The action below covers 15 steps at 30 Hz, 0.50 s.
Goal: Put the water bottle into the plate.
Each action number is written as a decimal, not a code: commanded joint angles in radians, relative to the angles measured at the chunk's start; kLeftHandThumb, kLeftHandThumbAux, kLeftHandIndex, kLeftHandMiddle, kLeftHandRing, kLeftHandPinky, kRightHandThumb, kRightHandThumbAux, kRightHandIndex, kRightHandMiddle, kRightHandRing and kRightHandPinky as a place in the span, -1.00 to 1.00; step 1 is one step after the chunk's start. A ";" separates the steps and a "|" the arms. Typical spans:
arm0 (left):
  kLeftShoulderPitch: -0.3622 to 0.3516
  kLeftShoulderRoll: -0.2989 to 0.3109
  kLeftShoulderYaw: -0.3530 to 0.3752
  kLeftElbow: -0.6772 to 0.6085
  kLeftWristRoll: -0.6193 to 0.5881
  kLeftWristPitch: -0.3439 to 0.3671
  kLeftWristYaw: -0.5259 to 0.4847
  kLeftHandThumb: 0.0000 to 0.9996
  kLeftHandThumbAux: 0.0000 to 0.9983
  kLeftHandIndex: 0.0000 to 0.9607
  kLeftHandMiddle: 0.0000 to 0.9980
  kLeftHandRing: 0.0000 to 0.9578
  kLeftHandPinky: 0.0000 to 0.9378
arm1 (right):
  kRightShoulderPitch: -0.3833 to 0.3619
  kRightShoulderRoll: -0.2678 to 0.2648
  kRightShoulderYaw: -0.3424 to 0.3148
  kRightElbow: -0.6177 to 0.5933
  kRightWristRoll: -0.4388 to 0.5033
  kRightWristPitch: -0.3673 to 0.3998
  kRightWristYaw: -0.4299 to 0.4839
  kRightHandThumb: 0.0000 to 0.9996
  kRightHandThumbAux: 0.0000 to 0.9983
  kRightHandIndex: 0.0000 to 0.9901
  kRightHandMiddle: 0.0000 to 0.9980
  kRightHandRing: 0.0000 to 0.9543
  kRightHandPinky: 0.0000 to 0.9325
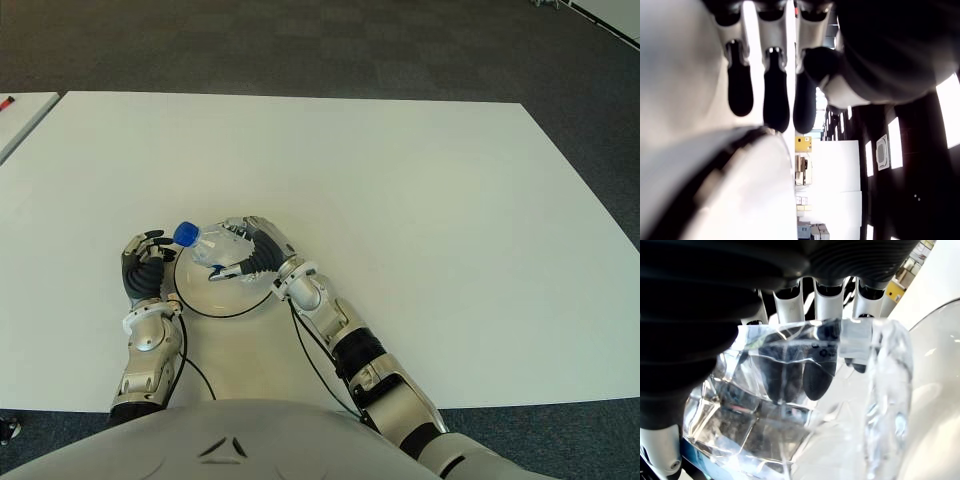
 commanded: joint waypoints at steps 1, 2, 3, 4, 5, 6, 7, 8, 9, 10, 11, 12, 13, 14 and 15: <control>0.005 -0.064 -0.011 0.014 -0.005 0.027 0.008 0.66 0.36 -0.17 -0.02 0.19 0.08 | -0.039 -0.005 -0.003 0.025 0.001 -0.028 0.003 0.72 0.35 -0.16 0.09 0.91 0.91; 0.005 -0.064 -0.011 0.013 -0.005 0.028 0.008 0.66 0.36 -0.17 -0.02 0.19 0.08 | -0.041 -0.005 -0.003 0.028 0.000 -0.029 0.003 0.72 0.35 -0.16 0.09 0.91 0.90; 0.005 -0.063 -0.012 0.012 -0.005 0.029 0.008 0.66 0.36 -0.17 -0.02 0.19 0.08 | -0.045 -0.006 -0.002 0.034 -0.002 -0.030 0.003 0.72 0.35 -0.16 0.09 0.91 0.90; 0.005 -0.063 -0.012 0.012 -0.005 0.030 0.009 0.66 0.36 -0.17 -0.02 0.19 0.07 | -0.048 -0.007 -0.001 0.039 -0.003 -0.030 0.003 0.72 0.35 -0.16 0.09 0.91 0.90; 0.005 -0.063 -0.013 0.011 -0.005 0.031 0.009 0.66 0.36 -0.16 -0.02 0.18 0.06 | -0.052 -0.009 0.000 0.045 -0.007 -0.032 0.001 0.72 0.35 -0.16 0.09 0.91 0.90; 0.006 -0.062 -0.014 0.010 -0.005 0.033 0.008 0.66 0.36 -0.16 -0.02 0.18 0.05 | -0.055 -0.011 0.002 0.050 -0.010 -0.034 -0.001 0.72 0.35 -0.16 0.08 0.91 0.90; 0.006 -0.061 -0.014 0.009 -0.006 0.034 0.008 0.66 0.36 -0.16 -0.02 0.18 0.05 | -0.058 -0.014 0.004 0.055 -0.016 -0.037 -0.005 0.72 0.35 -0.16 0.08 0.91 0.90; 0.007 -0.061 -0.015 0.008 -0.006 0.035 0.008 0.66 0.36 -0.16 -0.02 0.18 0.05 | -0.061 -0.016 0.006 0.059 -0.020 -0.039 -0.008 0.72 0.35 -0.16 0.08 0.91 0.90; 0.007 -0.061 -0.015 0.008 -0.006 0.036 0.009 0.66 0.36 -0.16 -0.02 0.18 0.06 | -0.066 -0.019 0.008 0.065 -0.026 -0.044 -0.013 0.72 0.35 -0.16 0.08 0.91 0.90; 0.007 -0.061 -0.015 0.007 -0.006 0.037 0.010 0.66 0.36 -0.16 -0.02 0.18 0.06 | -0.069 -0.021 0.009 0.071 -0.031 -0.048 -0.017 0.72 0.35 -0.16 0.08 0.91 0.90; 0.006 -0.061 -0.016 0.007 -0.006 0.038 0.010 0.66 0.36 -0.16 -0.02 0.18 0.06 | -0.072 -0.022 0.010 0.076 -0.035 -0.052 -0.021 0.72 0.35 -0.16 0.08 0.91 0.90; 0.006 -0.061 -0.016 0.006 -0.006 0.039 0.011 0.66 0.36 -0.16 -0.02 0.18 0.07 | -0.074 -0.023 0.011 0.081 -0.038 -0.055 -0.024 0.72 0.35 -0.16 0.08 0.91 0.90; 0.006 -0.062 -0.016 0.006 -0.006 0.039 0.011 0.66 0.36 -0.16 -0.03 0.18 0.07 | -0.077 -0.025 0.012 0.086 -0.043 -0.060 -0.028 0.72 0.35 -0.16 0.08 0.91 0.90; 0.005 -0.062 -0.015 0.007 -0.007 0.039 0.011 0.66 0.36 -0.16 -0.03 0.18 0.08 | -0.081 -0.028 0.014 0.093 -0.048 -0.066 -0.033 0.72 0.35 -0.16 0.08 0.91 0.90; 0.004 -0.062 -0.015 0.008 -0.007 0.039 0.012 0.66 0.36 -0.16 -0.03 0.19 0.09 | -0.084 -0.029 0.015 0.098 -0.053 -0.071 -0.037 0.72 0.34 -0.16 0.08 0.92 0.90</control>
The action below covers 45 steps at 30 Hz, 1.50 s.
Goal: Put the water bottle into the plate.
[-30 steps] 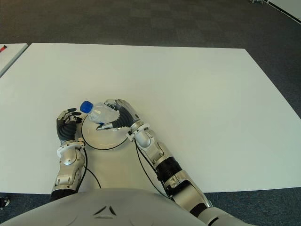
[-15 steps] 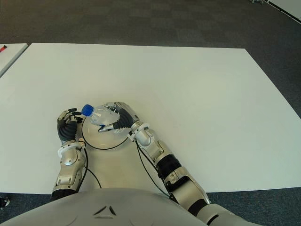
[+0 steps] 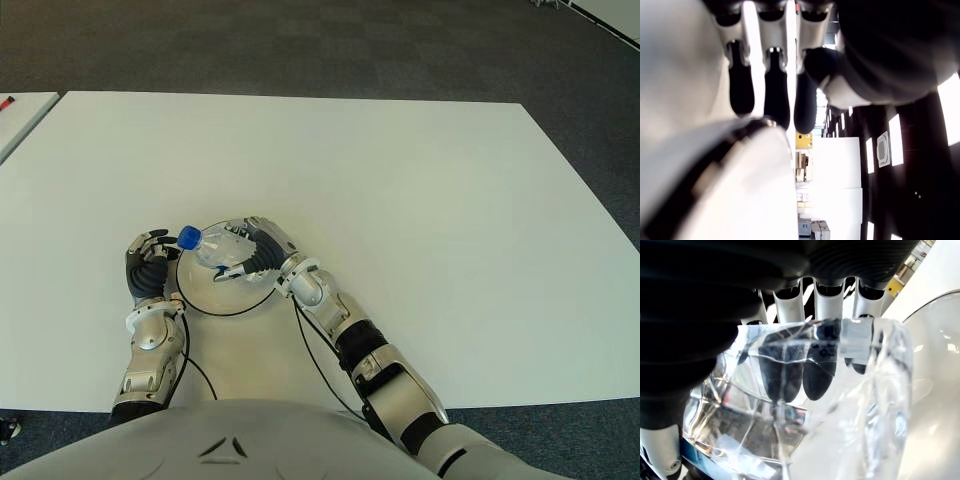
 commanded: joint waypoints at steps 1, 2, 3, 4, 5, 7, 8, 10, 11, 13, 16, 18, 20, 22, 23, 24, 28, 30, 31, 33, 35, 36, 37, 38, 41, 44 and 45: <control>0.007 -0.062 -0.001 0.010 -0.008 0.028 0.012 0.66 0.36 -0.16 -0.03 0.19 0.09 | -0.030 -0.008 0.005 0.029 -0.019 -0.039 -0.027 0.72 0.34 -0.16 0.08 0.92 0.90; 0.006 -0.062 -0.001 0.011 -0.008 0.028 0.012 0.66 0.36 -0.16 -0.03 0.19 0.10 | -0.032 -0.009 0.006 0.033 -0.022 -0.044 -0.032 0.72 0.34 -0.16 0.08 0.92 0.90; 0.006 -0.061 -0.001 0.011 -0.008 0.030 0.012 0.66 0.36 -0.16 -0.03 0.18 0.08 | -0.036 -0.010 0.008 0.041 -0.030 -0.055 -0.043 0.72 0.35 -0.16 0.08 0.92 0.90; 0.006 -0.061 -0.001 0.011 -0.008 0.031 0.012 0.66 0.36 -0.15 -0.03 0.18 0.06 | -0.039 -0.012 0.009 0.047 -0.035 -0.063 -0.052 0.72 0.35 -0.16 0.08 0.91 0.90; 0.006 -0.060 -0.002 0.011 -0.008 0.032 0.012 0.66 0.36 -0.15 -0.03 0.17 0.05 | -0.042 -0.013 0.010 0.052 -0.039 -0.069 -0.058 0.72 0.35 -0.16 0.08 0.91 0.90; 0.005 -0.060 -0.001 0.012 -0.008 0.034 0.013 0.66 0.36 -0.15 -0.03 0.17 0.04 | -0.048 -0.014 0.011 0.065 -0.046 -0.082 -0.072 0.72 0.35 -0.16 0.08 0.91 0.89; 0.003 -0.060 0.000 0.015 -0.008 0.034 0.015 0.66 0.36 -0.15 -0.03 0.16 0.03 | -0.054 -0.016 0.012 0.075 -0.052 -0.092 -0.081 0.71 0.35 -0.17 0.08 0.88 0.86; 0.001 -0.060 0.001 0.019 -0.008 0.034 0.018 0.66 0.36 -0.15 -0.04 0.16 0.03 | -0.061 -0.017 0.013 0.091 -0.059 -0.106 -0.093 0.71 0.35 -0.18 0.07 0.81 0.81; 0.000 -0.060 0.001 0.020 -0.008 0.034 0.018 0.66 0.36 -0.15 -0.04 0.16 0.02 | -0.064 -0.017 0.014 0.096 -0.060 -0.110 -0.097 0.71 0.35 -0.18 0.06 0.79 0.79; -0.001 -0.061 0.001 0.022 -0.008 0.032 0.021 0.66 0.36 -0.15 -0.04 0.15 0.02 | -0.069 -0.018 0.014 0.107 -0.061 -0.115 -0.098 0.71 0.36 -0.19 0.06 0.77 0.77; -0.006 -0.062 0.004 0.031 -0.011 0.026 0.024 0.67 0.36 -0.14 -0.04 0.15 0.04 | -0.077 -0.021 0.013 0.121 -0.052 -0.110 -0.078 0.71 0.35 -0.16 0.06 0.62 0.55; -0.007 -0.061 0.005 0.033 -0.012 0.026 0.024 0.67 0.36 -0.14 -0.04 0.15 0.05 | -0.079 -0.021 0.013 0.125 -0.050 -0.110 -0.075 0.71 0.34 -0.13 0.02 0.56 0.47; -0.007 -0.061 0.004 0.034 -0.010 0.024 0.027 0.67 0.36 -0.14 -0.04 0.16 0.07 | -0.082 -0.023 0.014 0.129 -0.050 -0.110 -0.073 0.70 0.35 -0.16 0.06 0.49 0.43; -0.008 -0.060 0.004 0.035 -0.009 0.023 0.028 0.67 0.36 -0.15 -0.03 0.17 0.09 | -0.084 -0.024 0.015 0.133 -0.052 -0.111 -0.073 0.68 0.36 -0.21 0.09 0.42 0.40; -0.008 -0.059 0.003 0.036 -0.009 0.022 0.029 0.67 0.36 -0.15 -0.03 0.17 0.09 | -0.086 -0.025 0.015 0.137 -0.052 -0.115 -0.076 0.68 0.36 -0.21 0.09 0.40 0.39; -0.008 -0.059 0.003 0.037 -0.008 0.021 0.029 0.66 0.36 -0.15 -0.03 0.17 0.09 | -0.087 -0.026 0.015 0.139 -0.053 -0.117 -0.078 0.68 0.36 -0.23 0.09 0.34 0.35; -0.009 -0.060 0.003 0.039 -0.007 0.014 0.031 0.66 0.36 -0.16 -0.03 0.18 0.09 | -0.091 -0.027 0.015 0.145 -0.057 -0.126 -0.088 0.66 0.37 -0.25 0.08 0.24 0.28; -0.009 -0.060 0.003 0.040 -0.008 0.012 0.031 0.66 0.36 -0.16 -0.03 0.19 0.09 | -0.092 -0.027 0.015 0.147 -0.060 -0.129 -0.094 0.66 0.37 -0.26 0.07 0.19 0.24; -0.009 -0.060 0.003 0.040 -0.008 0.012 0.032 0.66 0.36 -0.16 -0.02 0.19 0.10 | -0.093 -0.027 0.015 0.148 -0.061 -0.131 -0.097 0.65 0.37 -0.26 0.06 0.17 0.22; -0.009 -0.059 0.003 0.041 -0.008 0.013 0.030 0.66 0.36 -0.16 -0.02 0.20 0.10 | -0.094 -0.027 0.015 0.150 -0.063 -0.133 -0.105 0.65 0.38 -0.27 0.05 0.15 0.20; -0.009 -0.057 0.003 0.041 -0.008 0.014 0.028 0.66 0.36 -0.16 -0.02 0.19 0.09 | -0.094 -0.027 0.014 0.152 -0.066 -0.135 -0.113 0.65 0.38 -0.27 0.04 0.13 0.19; -0.008 -0.056 0.002 0.041 -0.008 0.015 0.028 0.66 0.36 -0.16 -0.02 0.19 0.08 | -0.095 -0.027 0.014 0.153 -0.067 -0.136 -0.116 0.65 0.38 -0.27 0.04 0.11 0.17; -0.008 -0.055 0.002 0.041 -0.007 0.015 0.027 0.66 0.36 -0.16 -0.02 0.19 0.07 | -0.095 -0.027 0.014 0.154 -0.069 -0.136 -0.120 0.65 0.38 -0.27 0.03 0.10 0.17; -0.008 -0.055 0.002 0.041 -0.007 0.015 0.026 0.66 0.36 -0.16 -0.02 0.19 0.06 | -0.095 -0.027 0.014 0.155 -0.070 -0.137 -0.122 0.64 0.38 -0.27 0.03 0.09 0.16; -0.006 -0.053 0.001 0.040 -0.006 0.016 0.024 0.66 0.36 -0.16 -0.03 0.18 0.04 | -0.095 -0.027 0.014 0.156 -0.073 -0.137 -0.131 0.64 0.38 -0.28 0.02 0.07 0.13; -0.004 -0.054 0.001 0.039 -0.005 0.012 0.026 0.66 0.36 -0.15 -0.03 0.17 0.04 | -0.093 -0.027 0.013 0.157 -0.075 -0.136 -0.140 0.26 0.16 -0.46 -0.13 -0.03 0.02; -0.004 -0.055 0.001 0.039 -0.006 0.010 0.026 0.66 0.36 -0.15 -0.04 0.16 0.04 | -0.093 -0.027 0.013 0.157 -0.076 -0.135 -0.142 0.18 0.12 -0.52 -0.18 -0.07 -0.01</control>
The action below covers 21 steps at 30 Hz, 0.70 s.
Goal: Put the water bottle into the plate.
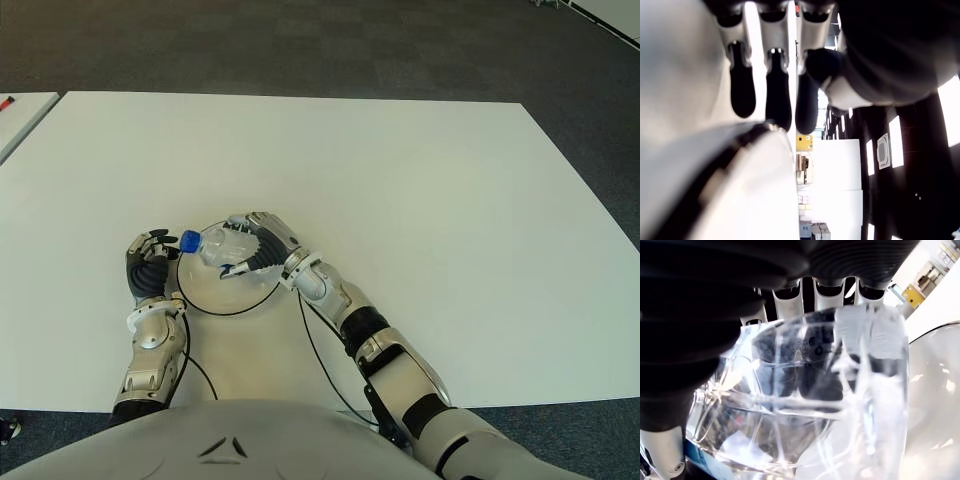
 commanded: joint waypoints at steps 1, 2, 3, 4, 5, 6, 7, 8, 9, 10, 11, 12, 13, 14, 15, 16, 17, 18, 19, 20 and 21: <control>0.004 -0.057 0.004 0.026 -0.008 0.013 0.008 0.66 0.36 -0.15 -0.04 0.16 0.05 | -0.007 -0.004 -0.002 0.002 -0.009 -0.003 -0.020 0.12 0.09 -0.57 -0.22 -0.10 -0.05; 0.004 -0.058 0.004 0.027 -0.009 0.011 0.008 0.66 0.36 -0.15 -0.04 0.16 0.05 | -0.006 -0.005 -0.002 0.001 -0.010 -0.001 -0.020 0.09 0.07 -0.62 -0.25 -0.13 -0.07; 0.004 -0.058 0.005 0.027 -0.010 0.010 0.008 0.66 0.36 -0.15 -0.04 0.16 0.05 | -0.006 -0.005 -0.002 0.000 -0.010 0.001 -0.021 0.03 0.05 -0.68 -0.30 -0.17 -0.11; 0.004 -0.059 0.005 0.027 -0.011 0.008 0.008 0.66 0.36 -0.15 -0.04 0.16 0.06 | -0.005 -0.005 -0.002 -0.003 -0.012 0.006 -0.022 0.00 0.04 -0.72 -0.33 -0.20 -0.14; 0.004 -0.059 0.005 0.027 -0.012 0.007 0.007 0.66 0.36 -0.15 -0.04 0.16 0.05 | -0.004 -0.006 -0.002 -0.005 -0.013 0.010 -0.022 -0.03 0.02 -0.75 -0.35 -0.22 -0.15; 0.004 -0.059 0.005 0.027 -0.012 0.005 0.008 0.66 0.36 -0.14 -0.04 0.16 0.05 | -0.003 -0.006 -0.002 -0.006 -0.014 0.014 -0.023 -0.07 0.01 -0.80 -0.39 -0.24 -0.17; 0.006 -0.059 0.004 0.026 -0.011 0.004 0.007 0.66 0.36 -0.14 -0.04 0.16 0.05 | -0.002 -0.006 -0.003 -0.008 -0.014 0.017 -0.023 -0.12 -0.01 -0.84 -0.43 -0.28 -0.20; 0.007 -0.059 0.004 0.025 -0.011 0.004 0.007 0.66 0.36 -0.14 -0.04 0.16 0.05 | -0.001 -0.006 -0.004 -0.009 -0.014 0.018 -0.024 -0.17 -0.02 -0.88 -0.46 -0.31 -0.23; 0.008 -0.059 0.003 0.024 -0.011 0.003 0.007 0.66 0.36 -0.14 -0.05 0.15 0.06 | -0.001 -0.006 -0.005 -0.006 -0.013 0.018 -0.025 -0.24 -0.04 -0.92 -0.51 -0.35 -0.28; 0.008 -0.059 0.003 0.023 -0.010 0.002 0.007 0.66 0.36 -0.14 -0.05 0.15 0.07 | -0.001 -0.007 -0.006 -0.004 -0.012 0.017 -0.026 -0.33 -0.07 -0.95 -0.57 -0.41 -0.34; 0.011 -0.059 0.002 0.021 -0.010 0.002 0.006 0.66 0.36 -0.13 -0.05 0.15 0.07 | -0.001 -0.007 -0.007 0.000 -0.012 0.015 -0.028 -0.36 -0.08 -0.96 -0.59 -0.43 -0.36; 0.012 -0.059 0.001 0.019 -0.010 0.002 0.005 0.66 0.36 -0.13 -0.05 0.15 0.07 | -0.001 -0.007 -0.008 0.002 -0.011 0.014 -0.029 -0.45 -0.11 -0.97 -0.65 -0.50 -0.44; 0.013 -0.059 0.000 0.017 -0.010 0.002 0.005 0.67 0.36 -0.13 -0.05 0.15 0.08 | -0.001 -0.007 -0.008 0.003 -0.011 0.014 -0.029 -0.51 -0.13 -0.98 -0.69 -0.54 -0.50; 0.016 -0.059 -0.001 0.013 -0.010 0.003 0.003 0.67 0.36 -0.13 -0.05 0.15 0.08 | 0.000 -0.007 -0.008 0.003 -0.010 0.014 -0.029 -0.53 -0.14 -0.99 -0.70 -0.55 -0.52; 0.018 -0.059 -0.002 0.010 -0.010 0.004 0.003 0.66 0.36 -0.13 -0.05 0.15 0.08 | 0.000 -0.006 -0.008 0.002 -0.010 0.014 -0.029 -0.58 -0.16 -0.99 -0.73 -0.59 -0.58; 0.019 -0.058 -0.002 0.007 -0.010 0.006 0.001 0.66 0.36 -0.13 -0.05 0.15 0.07 | 0.000 -0.006 -0.009 0.002 -0.009 0.014 -0.029 -0.61 -0.18 -1.00 -0.75 -0.62 -0.61; 0.020 -0.057 -0.003 0.005 -0.010 0.007 -0.001 0.66 0.36 -0.14 -0.05 0.15 0.09 | 0.000 -0.006 -0.010 0.002 -0.008 0.013 -0.029 -0.63 -0.18 -1.00 -0.78 -0.65 -0.65; 0.021 -0.057 -0.004 0.004 -0.009 0.007 0.000 0.66 0.36 -0.14 -0.05 0.16 0.10 | 0.001 -0.006 -0.011 0.003 -0.007 0.012 -0.030 -0.67 -0.20 -1.00 -0.81 -0.70 -0.71; 0.021 -0.058 -0.004 0.004 -0.010 0.006 0.000 0.66 0.36 -0.14 -0.05 0.16 0.10 | 0.002 -0.007 -0.011 0.003 -0.009 0.013 -0.032 -0.71 -0.21 -1.00 -0.86 -0.76 -0.79; 0.021 -0.058 -0.004 0.005 -0.010 0.006 0.000 0.66 0.36 -0.14 -0.05 0.17 0.10 | 0.002 -0.007 -0.011 0.003 -0.010 0.013 -0.033 -0.75 -0.22 -1.00 -0.89 -0.80 -0.83; 0.020 -0.058 -0.004 0.005 -0.011 0.006 0.000 0.66 0.36 -0.14 -0.05 0.17 0.09 | 0.002 -0.007 -0.011 0.003 -0.011 0.013 -0.034 -0.79 -0.23 -1.00 -0.93 -0.85 -0.89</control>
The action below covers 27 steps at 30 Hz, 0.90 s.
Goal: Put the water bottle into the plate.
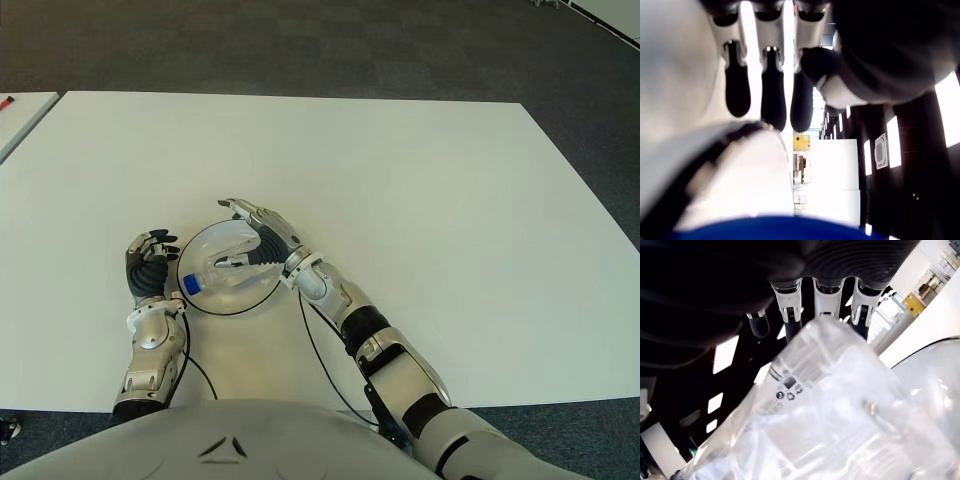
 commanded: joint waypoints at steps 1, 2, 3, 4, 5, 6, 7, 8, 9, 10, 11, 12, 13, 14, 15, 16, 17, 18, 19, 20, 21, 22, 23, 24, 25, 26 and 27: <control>0.015 -0.057 -0.001 0.009 -0.011 0.018 -0.001 0.66 0.36 -0.14 -0.04 0.17 0.09 | 0.003 -0.008 -0.002 0.006 -0.004 0.014 -0.006 -0.82 -0.24 -1.00 -0.96 -0.88 -0.93; 0.015 -0.057 -0.001 0.009 -0.011 0.018 -0.001 0.66 0.36 -0.14 -0.04 0.17 0.09 | 0.003 -0.008 -0.002 0.006 -0.005 0.014 -0.007 -0.84 -0.24 -1.00 -0.96 -0.90 -0.95; 0.015 -0.057 -0.001 0.009 -0.012 0.018 -0.001 0.66 0.36 -0.14 -0.04 0.17 0.09 | 0.003 -0.008 -0.002 0.006 -0.006 0.014 -0.007 -0.86 -0.25 -1.00 -0.98 -0.93 -0.97; 0.015 -0.057 -0.001 0.010 -0.012 0.018 -0.001 0.66 0.36 -0.14 -0.04 0.17 0.09 | 0.003 -0.008 -0.002 0.006 -0.006 0.014 -0.007 -0.88 -0.25 -1.00 -0.99 -0.94 -0.98; 0.014 -0.057 -0.001 0.010 -0.012 0.017 -0.001 0.66 0.36 -0.14 -0.04 0.17 0.09 | 0.002 -0.011 0.001 0.005 -0.012 0.016 -0.011 -0.88 -0.25 -1.00 -0.99 -0.95 -0.98; 0.014 -0.057 0.000 0.011 -0.013 0.017 -0.001 0.66 0.36 -0.14 -0.04 0.17 0.10 | 0.002 -0.013 0.002 0.004 -0.017 0.017 -0.013 -0.93 -0.24 -1.00 -0.99 -0.97 -0.99; 0.014 -0.057 0.000 0.011 -0.013 0.016 -0.001 0.66 0.36 -0.14 -0.04 0.18 0.10 | 0.002 -0.014 0.003 0.004 -0.020 0.018 -0.015 -0.95 -0.23 -1.00 -1.00 -0.98 -0.99; 0.013 -0.057 0.000 0.012 -0.014 0.016 -0.001 0.66 0.36 -0.14 -0.04 0.18 0.10 | 0.001 -0.015 0.004 0.005 -0.022 0.019 -0.016 -0.96 -0.23 -1.00 -1.00 -0.98 -1.00; 0.012 -0.057 0.001 0.013 -0.014 0.016 -0.001 0.66 0.36 -0.14 -0.04 0.18 0.11 | 0.001 -0.014 0.004 0.006 -0.023 0.019 -0.017 -0.98 -0.23 -1.00 -1.00 -0.99 -1.00; 0.012 -0.056 0.000 0.013 -0.013 0.015 -0.001 0.66 0.36 -0.14 -0.04 0.18 0.11 | 0.000 -0.015 0.005 0.007 -0.024 0.018 -0.019 -0.99 -0.23 -1.00 -1.00 -0.99 -1.00; 0.012 -0.056 0.000 0.014 -0.012 0.013 0.000 0.66 0.36 -0.14 -0.04 0.18 0.11 | 0.001 -0.015 0.005 0.008 -0.025 0.016 -0.021 -0.99 -0.23 -1.00 -1.00 -1.00 -1.00; 0.012 -0.056 0.000 0.014 -0.011 0.012 0.000 0.66 0.36 -0.14 -0.04 0.18 0.10 | 0.001 -0.016 0.005 0.009 -0.025 0.015 -0.023 -0.99 -0.23 -1.00 -1.00 -1.00 -1.00; 0.012 -0.055 0.000 0.015 -0.011 0.012 0.000 0.66 0.36 -0.14 -0.05 0.17 0.10 | 0.001 -0.016 0.005 0.010 -0.026 0.014 -0.024 -1.00 -0.23 -1.00 -1.00 -1.00 -1.00; 0.012 -0.055 0.000 0.015 -0.011 0.011 0.000 0.66 0.36 -0.14 -0.05 0.17 0.10 | 0.001 -0.015 0.005 0.010 -0.026 0.014 -0.025 -1.00 -0.23 -1.00 -1.00 -1.00 -1.00; 0.013 -0.056 0.000 0.015 -0.012 0.010 0.000 0.66 0.36 -0.13 -0.05 0.17 0.10 | 0.001 -0.015 0.005 0.011 -0.025 0.014 -0.024 -1.00 -0.23 -1.00 -1.00 -1.00 -1.00; 0.013 -0.056 0.001 0.014 -0.013 0.011 0.000 0.66 0.36 -0.14 -0.04 0.18 0.10 | 0.002 -0.015 0.004 0.011 -0.022 0.014 -0.021 -1.00 -0.23 -1.00 -1.00 -1.00 -1.00; 0.014 -0.057 0.001 0.013 -0.015 0.011 -0.001 0.66 0.36 -0.14 -0.04 0.18 0.10 | 0.002 -0.014 0.004 0.011 -0.020 0.014 -0.020 -1.00 -0.23 -1.00 -1.00 -1.00 -1.00; 0.015 -0.056 0.001 0.012 -0.016 0.013 -0.003 0.66 0.36 -0.14 -0.04 0.18 0.10 | 0.003 -0.014 0.003 0.011 -0.018 0.014 -0.018 -1.00 -0.23 -1.00 -1.00 -1.00 -1.00; 0.015 -0.056 0.001 0.010 -0.017 0.015 -0.004 0.66 0.36 -0.14 -0.04 0.18 0.10 | 0.003 -0.013 0.003 0.011 -0.017 0.014 -0.017 -1.00 -0.23 -1.00 -1.00 -1.00 -1.00; 0.016 -0.056 0.001 0.010 -0.017 0.015 -0.004 0.66 0.36 -0.14 -0.04 0.18 0.10 | 0.004 -0.013 0.003 0.012 -0.016 0.014 -0.016 -1.00 -0.23 -1.00 -1.00 -1.00 -1.00; 0.016 -0.055 0.001 0.010 -0.017 0.014 -0.003 0.66 0.36 -0.14 -0.04 0.18 0.10 | 0.004 -0.013 0.003 0.012 -0.015 0.013 -0.015 -1.00 -0.23 -1.00 -1.00 -1.00 -1.00; 0.016 -0.055 0.001 0.012 -0.016 0.012 -0.002 0.66 0.36 -0.14 -0.04 0.18 0.10 | 0.005 -0.012 0.002 0.012 -0.013 0.012 -0.014 -1.00 -0.23 -1.00 -1.00 -1.00 -1.00; 0.016 -0.055 0.001 0.013 -0.015 0.010 -0.001 0.66 0.36 -0.14 -0.04 0.18 0.10 | 0.006 -0.012 0.002 0.012 -0.012 0.011 -0.013 -1.00 -0.23 -1.00 -1.00 -1.00 -1.00; 0.016 -0.054 0.001 0.014 -0.015 0.007 0.000 0.66 0.36 -0.14 -0.04 0.17 0.10 | 0.006 -0.012 0.002 0.014 -0.009 0.010 -0.011 -1.00 -0.24 -1.00 -1.00 -1.00 -1.00; 0.016 -0.054 0.001 0.015 -0.014 0.005 0.000 0.66 0.36 -0.13 -0.05 0.17 0.08 | 0.006 -0.012 0.001 0.014 -0.008 0.009 -0.010 -1.00 -0.24 -1.00 -1.00 -1.00 -1.00; 0.016 -0.054 0.001 0.015 -0.014 0.005 0.000 0.66 0.36 -0.13 -0.05 0.17 0.08 | 0.006 -0.012 0.001 0.016 -0.006 0.008 -0.008 -1.00 -0.24 -1.00 -1.00 -1.00 -1.00; 0.016 -0.054 0.001 0.016 -0.014 0.005 -0.001 0.66 0.36 -0.13 -0.05 0.16 0.07 | 0.007 -0.012 0.001 0.016 -0.005 0.008 -0.007 -1.00 -0.24 -1.00 -1.00 -1.00 -1.00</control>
